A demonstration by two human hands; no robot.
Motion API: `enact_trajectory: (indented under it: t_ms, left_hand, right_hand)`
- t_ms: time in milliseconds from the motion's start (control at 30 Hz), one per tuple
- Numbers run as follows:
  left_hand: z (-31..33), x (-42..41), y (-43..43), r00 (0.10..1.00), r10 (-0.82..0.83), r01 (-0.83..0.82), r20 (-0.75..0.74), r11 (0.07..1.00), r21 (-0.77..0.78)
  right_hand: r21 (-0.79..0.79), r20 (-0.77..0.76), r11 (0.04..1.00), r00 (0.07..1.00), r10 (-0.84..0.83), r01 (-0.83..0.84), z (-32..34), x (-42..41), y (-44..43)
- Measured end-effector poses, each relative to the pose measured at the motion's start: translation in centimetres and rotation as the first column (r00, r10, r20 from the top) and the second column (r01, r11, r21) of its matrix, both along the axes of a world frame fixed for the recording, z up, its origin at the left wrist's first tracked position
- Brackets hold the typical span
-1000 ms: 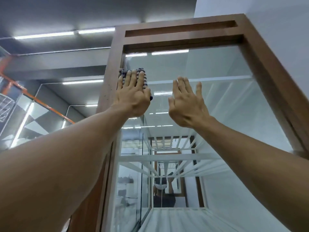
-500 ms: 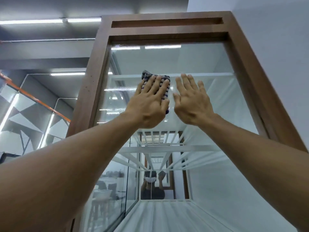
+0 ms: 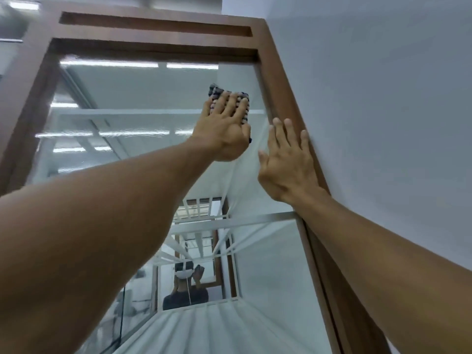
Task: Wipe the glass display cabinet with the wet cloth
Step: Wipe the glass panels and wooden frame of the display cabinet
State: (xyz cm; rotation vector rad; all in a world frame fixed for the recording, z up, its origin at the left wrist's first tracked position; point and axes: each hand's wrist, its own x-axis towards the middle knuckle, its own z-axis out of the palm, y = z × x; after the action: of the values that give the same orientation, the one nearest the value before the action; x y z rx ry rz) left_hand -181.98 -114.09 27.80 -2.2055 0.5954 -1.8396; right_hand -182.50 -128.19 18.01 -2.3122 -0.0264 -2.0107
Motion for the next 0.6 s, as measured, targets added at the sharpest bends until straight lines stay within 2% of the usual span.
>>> enact_trajectory:
  t_ms: [133,300,433,600]
  left_hand:
    - [-0.3,0.1,-3.9,1.0,-0.012,0.015,-0.026,0.991,0.135]
    - [-2.4,-0.4,-0.7,0.999,-0.021,0.028,-0.03,0.967,0.254]
    - [-3.7,-0.5,4.3,1.0,-0.011,0.009,0.012,0.991,0.133]
    - [-3.4,-0.7,12.4,1.0,0.002,-0.002,-0.008,1.0,0.009]
  right_hand:
    - [-0.02,0.025,0.999,0.999,0.046,-0.046,-0.3,-0.2,-0.7]
    - [-0.049,0.0,0.999,1.0,0.002,-0.002,-0.5,-0.3,-1.0]
    - [-0.073,-0.045,0.997,0.998,-0.033,0.029,-0.8,-0.6,1.6]
    - [-0.14,-0.065,0.976,0.985,0.159,-0.167,0.7,-0.2,10.7]
